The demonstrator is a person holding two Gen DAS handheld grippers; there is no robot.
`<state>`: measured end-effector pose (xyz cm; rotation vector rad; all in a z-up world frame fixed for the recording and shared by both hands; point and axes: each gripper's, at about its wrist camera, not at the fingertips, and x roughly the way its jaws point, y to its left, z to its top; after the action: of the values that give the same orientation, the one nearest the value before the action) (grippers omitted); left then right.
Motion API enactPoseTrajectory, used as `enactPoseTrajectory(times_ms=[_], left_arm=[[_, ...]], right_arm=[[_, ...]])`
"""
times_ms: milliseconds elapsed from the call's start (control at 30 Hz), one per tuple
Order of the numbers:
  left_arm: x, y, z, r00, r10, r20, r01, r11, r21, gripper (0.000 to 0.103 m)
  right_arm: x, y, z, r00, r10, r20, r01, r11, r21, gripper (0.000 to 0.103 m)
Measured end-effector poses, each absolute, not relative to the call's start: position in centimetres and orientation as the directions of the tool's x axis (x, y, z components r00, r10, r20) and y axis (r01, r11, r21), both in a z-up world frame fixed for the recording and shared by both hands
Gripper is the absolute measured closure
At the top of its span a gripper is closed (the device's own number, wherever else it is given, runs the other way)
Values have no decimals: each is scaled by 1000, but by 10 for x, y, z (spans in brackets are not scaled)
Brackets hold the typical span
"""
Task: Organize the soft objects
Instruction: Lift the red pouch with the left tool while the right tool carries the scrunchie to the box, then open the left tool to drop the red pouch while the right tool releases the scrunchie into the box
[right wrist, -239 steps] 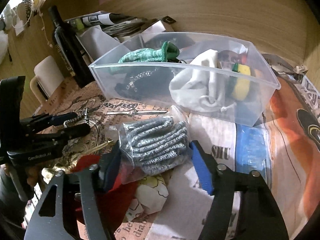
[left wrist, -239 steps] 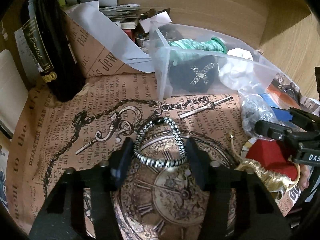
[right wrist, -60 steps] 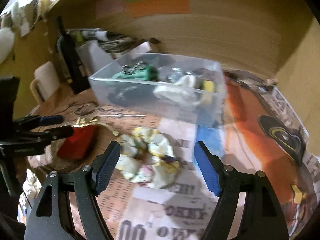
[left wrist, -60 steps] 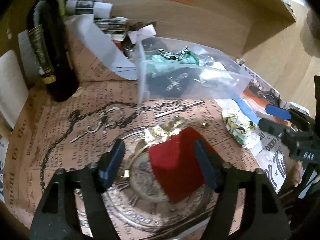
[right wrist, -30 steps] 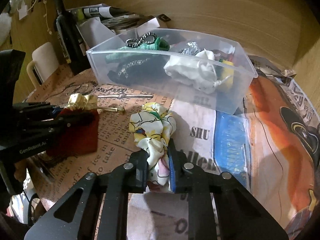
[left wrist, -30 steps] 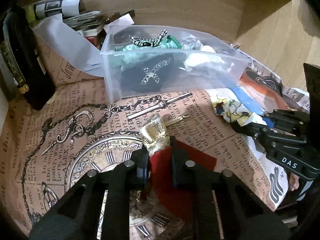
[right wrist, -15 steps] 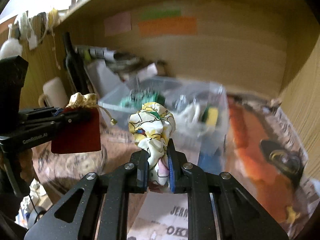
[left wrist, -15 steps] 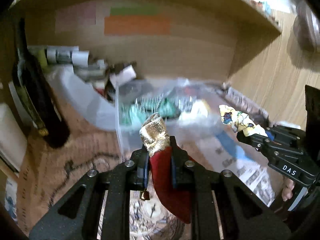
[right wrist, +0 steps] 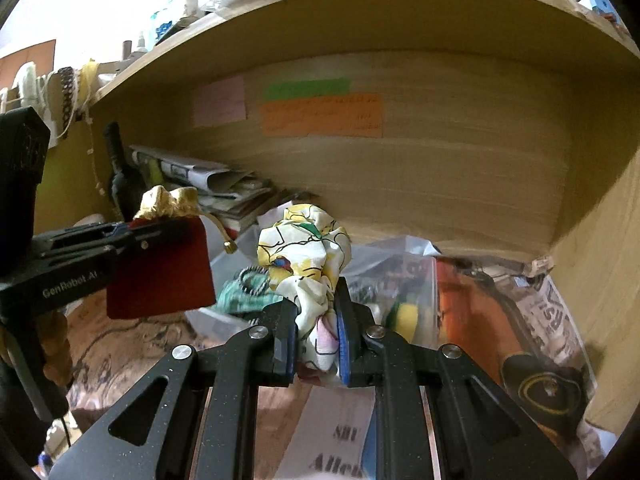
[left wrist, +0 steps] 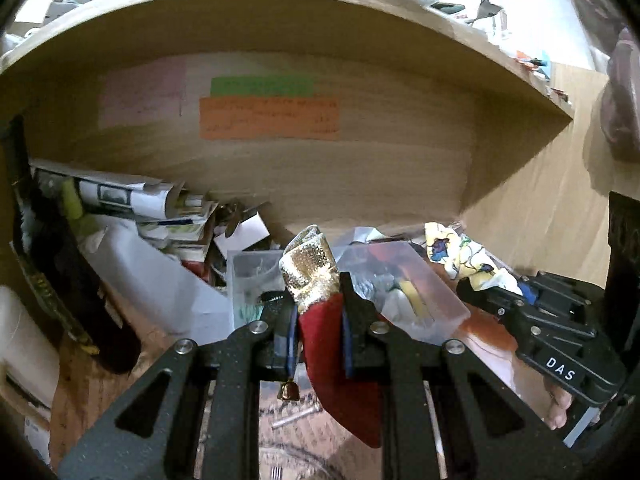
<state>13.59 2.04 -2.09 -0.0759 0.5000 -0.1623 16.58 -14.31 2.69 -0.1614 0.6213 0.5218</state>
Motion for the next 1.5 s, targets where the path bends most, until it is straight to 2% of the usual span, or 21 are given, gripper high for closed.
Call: enactPoseTrajectory(times_ms=[200,533,700,767,833,867,933,1000,1300,1500], left_arm=[[173,15,-38,836,-175,-520,137,984,-111,86],[230,14,-80,751,-193,-632,137,981,-137,86],[244,11,-97,721,-177,-670,127,984,-124,85],[248,10,-104,708,-173,-684,125,985,-119,80],[247,8,-106,704,-160,-692,117,987,-109,67],[247,8,-106,703,-156,-693,115,988,-106,64],[242,8,-102,707,-155,-690,114,988,-105,44],[236,9,-97,722,-151,-675,110,989,-103,38],[203,18,-68,763,-163,-626,120,987,-110,34],[169,20,-37,825,-159,-542,122,987,-104,34]], right_arm=[[195,-136,13,679,393,-621,-491,871,14,89],[236,-126,-30,618,316,-720,-452,892,4,89],[240,-122,-44,585,299,-754,-462,887,-6,86],[240,-119,-47,581,287,-761,-465,885,-21,86],[240,-117,-50,566,280,-775,-474,880,-28,81],[239,-117,-50,564,277,-778,-476,879,-33,76],[238,-116,-50,563,269,-782,-480,876,-44,68],[237,-117,-48,563,267,-782,-481,876,-46,53],[218,-126,-18,599,301,-742,-475,880,-27,38],[195,-134,20,667,343,-661,-468,884,-14,38]])
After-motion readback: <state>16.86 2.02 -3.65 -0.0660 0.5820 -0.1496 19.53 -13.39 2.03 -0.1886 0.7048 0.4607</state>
